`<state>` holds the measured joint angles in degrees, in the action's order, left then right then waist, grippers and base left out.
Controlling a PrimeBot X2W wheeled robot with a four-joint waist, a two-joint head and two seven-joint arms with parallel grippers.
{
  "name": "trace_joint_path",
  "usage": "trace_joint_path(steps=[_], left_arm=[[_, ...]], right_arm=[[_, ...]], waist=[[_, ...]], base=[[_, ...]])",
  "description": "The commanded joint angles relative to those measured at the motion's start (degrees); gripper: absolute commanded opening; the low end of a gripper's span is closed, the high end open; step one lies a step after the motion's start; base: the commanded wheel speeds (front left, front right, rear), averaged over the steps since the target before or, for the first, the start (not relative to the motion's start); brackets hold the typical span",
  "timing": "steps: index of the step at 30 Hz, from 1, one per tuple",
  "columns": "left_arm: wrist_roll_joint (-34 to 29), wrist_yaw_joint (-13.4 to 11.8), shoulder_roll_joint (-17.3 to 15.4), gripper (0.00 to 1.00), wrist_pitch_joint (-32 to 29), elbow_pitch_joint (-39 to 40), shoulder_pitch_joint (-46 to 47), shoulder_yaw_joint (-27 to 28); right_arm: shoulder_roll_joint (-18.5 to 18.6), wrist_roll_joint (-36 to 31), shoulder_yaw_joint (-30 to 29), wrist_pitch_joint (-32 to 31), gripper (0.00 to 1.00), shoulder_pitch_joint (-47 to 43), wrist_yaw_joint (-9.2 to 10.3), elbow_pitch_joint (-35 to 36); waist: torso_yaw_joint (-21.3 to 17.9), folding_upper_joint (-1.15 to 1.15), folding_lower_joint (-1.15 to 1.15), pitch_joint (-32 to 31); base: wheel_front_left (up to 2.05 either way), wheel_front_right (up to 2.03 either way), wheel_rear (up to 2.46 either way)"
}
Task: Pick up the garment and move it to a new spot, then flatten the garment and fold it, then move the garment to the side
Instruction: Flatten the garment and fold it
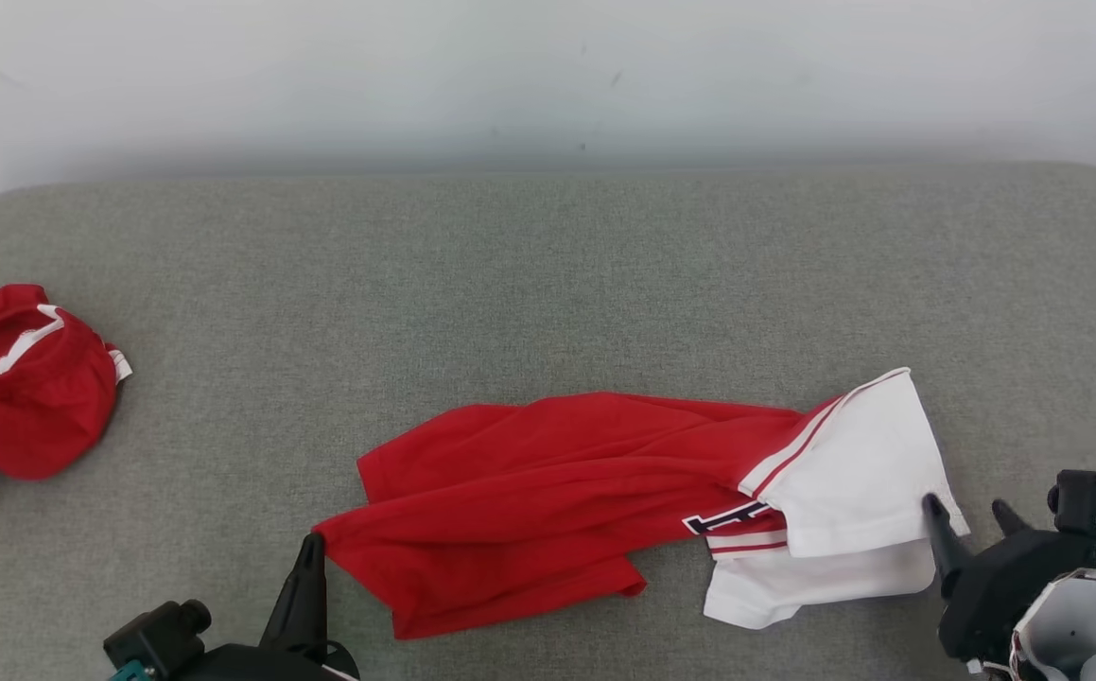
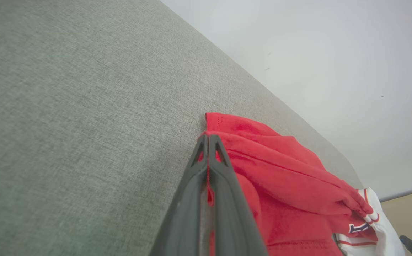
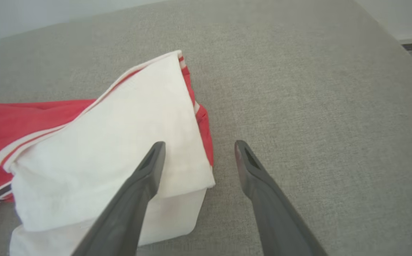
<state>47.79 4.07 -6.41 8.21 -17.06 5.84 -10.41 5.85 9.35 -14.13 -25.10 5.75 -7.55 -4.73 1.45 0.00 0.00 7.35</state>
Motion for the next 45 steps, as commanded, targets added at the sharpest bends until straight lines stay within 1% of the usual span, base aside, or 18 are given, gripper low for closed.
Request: trace_joint_path(steps=[1,4,10,11,12,13,14,15,18,20,22,28,33,37,39,41,42,45], left_arm=[[0.0,0.1,-0.2,0.00,-0.1,0.3,-0.1,-0.1],[0.0,0.1,-0.3,0.00,-0.2,0.3,0.4,-0.2],[0.0,0.0,-0.6,0.00,-0.2,0.4,0.8,-0.3],[0.1,0.0,-0.7,0.00,-0.1,0.3,0.9,-0.2],[0.1,0.0,-0.7,0.00,-0.1,0.2,0.9,-0.2],[0.1,0.0,-0.8,0.00,-0.1,0.2,1.0,-0.3],[0.1,0.0,-0.8,0.00,-0.1,0.1,1.1,-0.3],[0.1,0.0,-0.8,0.00,-0.1,0.1,1.1,-0.3],[0.2,-0.1,-0.8,0.00,-0.1,0.0,1.0,-0.4],[0.2,-0.2,-0.9,0.00,-0.1,-0.1,0.9,-0.4],[0.3,-0.3,-0.9,0.00,-0.1,-0.2,0.7,-0.4],[0.3,-0.4,-1.1,0.00,0.4,0.2,0.1,-0.3],[5.8,1.7,-0.8,0.00,0.1,6.3,2.1,1.9],[9.0,1.9,-3.7,0.00,-5.7,12.8,6.8,2.4],[10.9,1.9,-4.9,0.00,-10.1,15.5,11.0,1.8],[12.2,1.3,-6.6,0.00,-15.2,16.7,15.9,1.2],[12.2,1.3,-6.6,0.00,-15.2,16.7,15.9,1.2],[15.0,0.2,-7.9,0.00,-20.2,16.9,24.8,2.0]], right_arm=[[0.0,-0.6,0.0,-1.1,1.00,-0.6,0.13,-0.3],[-0.9,0.0,0.1,-3.5,1.00,-0.4,0.13,-1.1],[-1.6,1.8,0.2,-4.4,1.00,1.4,0.13,-2.8],[-1.7,2.4,0.3,-4.7,0.93,1.6,0.13,-3.2],[-1.8,2.9,0.2,-5.0,0.78,1.8,0.13,-3.6],[-1.8,3.2,0.2,-5.3,0.67,2.0,0.13,-4.0],[-1.9,3.5,0.4,-5.5,0.66,2.3,0.13,-4.2],[-1.9,3.9,0.6,-5.6,0.47,2.5,0.13,-4.5],[-2.0,4.6,0.9,-5.9,0.36,2.6,0.13,-5.0],[-1.9,4.6,1.1,-5.8,0.20,2.6,0.13,-5.2],[-2.0,4.4,1.0,-5.7,0.00,2.6,0.13,-5.4],[-2.0,4.5,0.9,-4.0,0.00,2.2,0.13,-4.8],[-2.2,12.2,1.1,2.5,0.00,3.9,0.13,2.6],[0.1,17.1,4.1,4.6,0.00,8.0,0.13,7.7],[2.3,19.2,7.9,4.0,0.00,12.2,0.12,8.6],[3.7,22.0,10.6,3.9,0.00,17.8,0.12,7.7],[3.7,22.0,10.6,3.9,0.00,17.8,0.12,7.7],[4.8,24.0,14.1,5.0,0.00,28.1,0.11,3.9]], waist=[[0.1,0.00,0.00,0.4],[0.1,0.00,0.00,0.9],[0.0,0.00,0.00,1.6],[-0.1,0.00,0.00,1.6],[-0.1,0.00,0.00,1.7],[0.0,0.00,0.00,1.7],[0.0,0.00,0.00,1.7],[0.0,0.00,0.00,1.7],[0.1,0.00,0.00,1.5],[0.1,0.00,0.00,1.3],[0.1,0.00,0.00,1.1],[-0.3,0.00,0.00,0.0],[-1.0,0.00,0.00,-1.3],[-2.5,0.00,0.00,0.0],[-3.8,0.00,0.00,2.1],[-5.1,0.00,0.00,5.0],[-5.1,0.00,0.00,5.0],[-7.0,0.00,0.00,10.2]], base=[[0.00,0.00,0.00],[0.00,0.00,0.00],[0.00,0.00,0.00],[0.00,0.00,0.00],[0.00,0.00,0.00],[0.00,0.00,0.00],[0.00,0.00,0.00],[0.00,0.00,0.00],[0.00,0.00,0.00],[0.00,0.00,0.00],[0.00,0.00,0.00],[0.00,0.00,0.00],[0.00,0.00,0.00],[0.00,0.00,0.00],[0.00,0.00,0.00],[0.00,0.00,0.00],[0.00,0.00,0.00],[0.00,0.00,0.00]])
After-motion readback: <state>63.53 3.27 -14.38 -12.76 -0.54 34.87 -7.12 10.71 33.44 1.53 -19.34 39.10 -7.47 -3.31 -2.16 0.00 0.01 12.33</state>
